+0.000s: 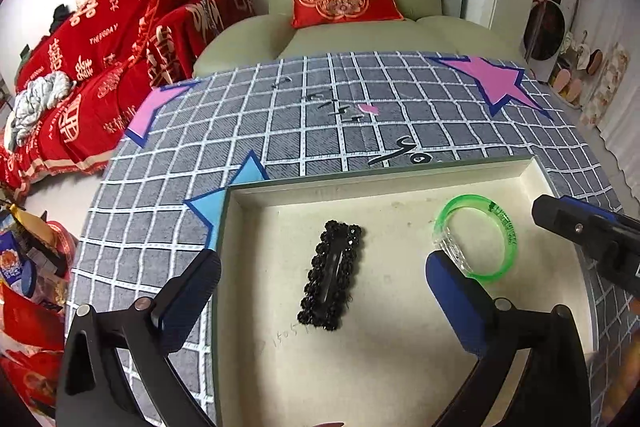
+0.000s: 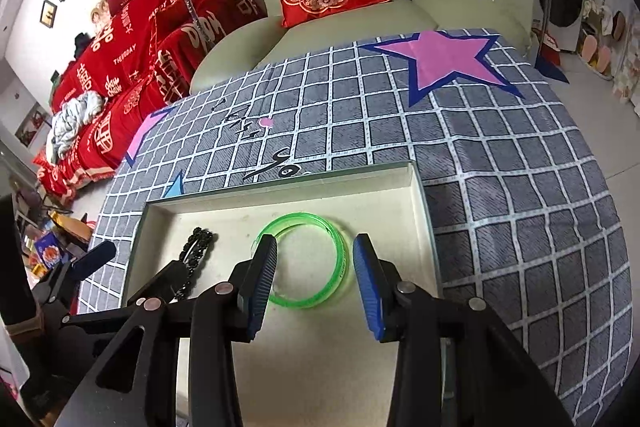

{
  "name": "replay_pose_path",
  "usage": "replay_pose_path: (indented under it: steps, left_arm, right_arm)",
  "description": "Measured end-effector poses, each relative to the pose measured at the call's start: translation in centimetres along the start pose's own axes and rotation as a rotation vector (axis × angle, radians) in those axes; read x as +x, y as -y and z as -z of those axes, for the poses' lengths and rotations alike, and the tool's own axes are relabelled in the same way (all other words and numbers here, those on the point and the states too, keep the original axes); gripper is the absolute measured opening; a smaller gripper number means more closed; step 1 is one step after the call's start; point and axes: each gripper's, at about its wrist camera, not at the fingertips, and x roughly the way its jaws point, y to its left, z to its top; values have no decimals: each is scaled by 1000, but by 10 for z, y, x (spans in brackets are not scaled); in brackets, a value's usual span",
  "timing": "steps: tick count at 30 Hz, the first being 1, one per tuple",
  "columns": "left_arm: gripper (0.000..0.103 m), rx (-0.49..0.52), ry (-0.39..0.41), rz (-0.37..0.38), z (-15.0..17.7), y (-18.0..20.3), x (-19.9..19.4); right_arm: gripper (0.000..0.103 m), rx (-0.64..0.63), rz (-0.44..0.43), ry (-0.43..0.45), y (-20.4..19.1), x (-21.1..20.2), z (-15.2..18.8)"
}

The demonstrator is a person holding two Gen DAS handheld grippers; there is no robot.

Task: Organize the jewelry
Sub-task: 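Withdraw both tools from the tray back toward the remaining jewelry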

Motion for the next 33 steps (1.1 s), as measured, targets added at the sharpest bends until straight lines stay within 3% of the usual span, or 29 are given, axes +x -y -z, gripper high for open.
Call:
replay_pose_path:
  steps: [4,10,24,33]
  left_arm:
    - [103,22,37,3,11,0,-24]
    - [103,29,59,54,36,-5,-65]
    - [103,85,96,56,145,-14,-139]
    - [103,100,52,70,205,-20,-144]
  right_arm:
    - [63,-4,-6,16,3,-18,6]
    - [83,-5,-22,32,7,-49,23]
    - [83,-41,-48,32,13,-122,106]
    - [83,-33,-26,-24,20,-139,167]
